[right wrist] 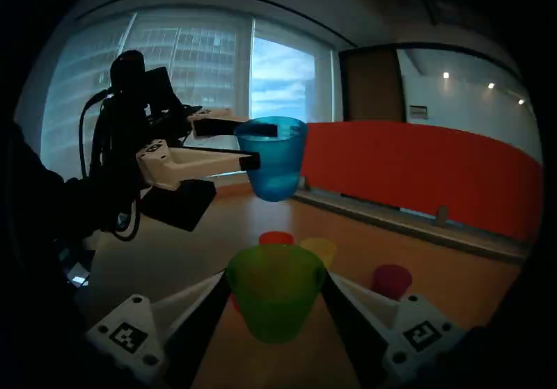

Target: Pour water

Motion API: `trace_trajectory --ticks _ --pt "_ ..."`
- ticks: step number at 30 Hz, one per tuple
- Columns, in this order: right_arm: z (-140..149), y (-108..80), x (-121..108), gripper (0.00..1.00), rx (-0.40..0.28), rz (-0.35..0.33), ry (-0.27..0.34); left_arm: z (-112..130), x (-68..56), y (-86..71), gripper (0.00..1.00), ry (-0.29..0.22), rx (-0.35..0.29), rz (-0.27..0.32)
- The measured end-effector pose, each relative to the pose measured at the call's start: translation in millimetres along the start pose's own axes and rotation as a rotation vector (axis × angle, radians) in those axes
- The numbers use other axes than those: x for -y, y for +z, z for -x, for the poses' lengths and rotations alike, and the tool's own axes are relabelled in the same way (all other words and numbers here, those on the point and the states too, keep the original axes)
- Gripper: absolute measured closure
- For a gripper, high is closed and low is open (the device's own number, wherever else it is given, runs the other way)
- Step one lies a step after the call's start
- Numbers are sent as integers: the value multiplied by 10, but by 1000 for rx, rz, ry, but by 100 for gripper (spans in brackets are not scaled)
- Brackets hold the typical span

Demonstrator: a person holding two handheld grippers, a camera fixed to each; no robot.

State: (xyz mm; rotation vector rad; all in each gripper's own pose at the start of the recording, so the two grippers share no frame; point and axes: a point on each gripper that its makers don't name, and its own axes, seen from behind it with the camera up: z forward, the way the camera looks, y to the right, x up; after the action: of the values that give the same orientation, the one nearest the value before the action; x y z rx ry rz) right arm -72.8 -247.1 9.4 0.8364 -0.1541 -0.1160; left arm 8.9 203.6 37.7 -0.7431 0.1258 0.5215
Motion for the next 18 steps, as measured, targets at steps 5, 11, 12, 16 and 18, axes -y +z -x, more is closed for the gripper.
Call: trace_trajectory --ticks 5,11,12,16,18 --pt "-15 21 33 8 3 -8 -2 -18 -11 -10 17 53 7 -8" --pt "-25 39 57 8 4 -13 -7 -50 -14 6 17 109 7 -21" --pt "-26 41 58 8 4 -13 -7 -58 -18 9 17 118 6 -23" --pt "-37 54 61 8 1 -15 -6 -79 -28 17 17 151 6 -32" --pt "-46 62 64 8 0 -16 -5 -85 -29 20 17 166 7 -38"
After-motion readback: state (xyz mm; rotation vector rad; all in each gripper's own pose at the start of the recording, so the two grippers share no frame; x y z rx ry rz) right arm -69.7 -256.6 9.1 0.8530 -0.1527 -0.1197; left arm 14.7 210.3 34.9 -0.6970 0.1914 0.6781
